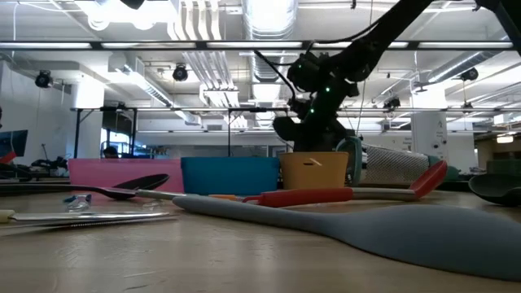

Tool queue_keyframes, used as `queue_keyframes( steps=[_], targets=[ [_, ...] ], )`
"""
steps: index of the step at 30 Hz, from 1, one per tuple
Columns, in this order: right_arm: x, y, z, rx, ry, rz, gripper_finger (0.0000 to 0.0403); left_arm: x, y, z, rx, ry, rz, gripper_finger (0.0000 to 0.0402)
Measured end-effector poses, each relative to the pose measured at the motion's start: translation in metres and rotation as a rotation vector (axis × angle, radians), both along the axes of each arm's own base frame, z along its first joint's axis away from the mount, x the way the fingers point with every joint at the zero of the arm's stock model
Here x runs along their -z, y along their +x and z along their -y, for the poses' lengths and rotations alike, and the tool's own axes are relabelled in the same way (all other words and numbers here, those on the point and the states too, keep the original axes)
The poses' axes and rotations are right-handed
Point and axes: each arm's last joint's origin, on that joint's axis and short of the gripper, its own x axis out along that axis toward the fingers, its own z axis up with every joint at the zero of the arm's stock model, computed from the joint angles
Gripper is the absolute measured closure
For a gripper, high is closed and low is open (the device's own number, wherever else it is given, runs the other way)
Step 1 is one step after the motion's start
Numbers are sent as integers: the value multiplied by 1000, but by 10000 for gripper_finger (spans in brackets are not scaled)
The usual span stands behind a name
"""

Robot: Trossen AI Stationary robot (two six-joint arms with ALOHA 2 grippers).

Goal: Pick & Place Kitchen Items
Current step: Put the gold knife into the yellow bin

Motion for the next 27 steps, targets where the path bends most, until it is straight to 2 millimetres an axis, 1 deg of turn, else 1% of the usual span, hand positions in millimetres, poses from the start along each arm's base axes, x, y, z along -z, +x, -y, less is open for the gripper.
queue_keyframes(
  steps=[6,11,15,18,21,24,27],
  targets=[
    [7,-3,4,-6,24,-34,375,0,0,0,0,0,1,348],
    [12,-5,12,-17,69,-21,375,0,0,0,-1,0,2,348],
    [29,-6,18,-15,158,-17,375,0,0,0,0,0,1,348],
    [35,-2,25,-14,179,1,375,0,0,0,0,0,1,348],
    [40,3,28,-20,184,-12,375,0,0,0,-1,0,1,348],
    [41,6,28,-24,184,-25,371,0,0,0,0,0,1,348],
    [37,7,29,-25,187,-29,347,0,0,0,0,0,1,348]
  ],
)
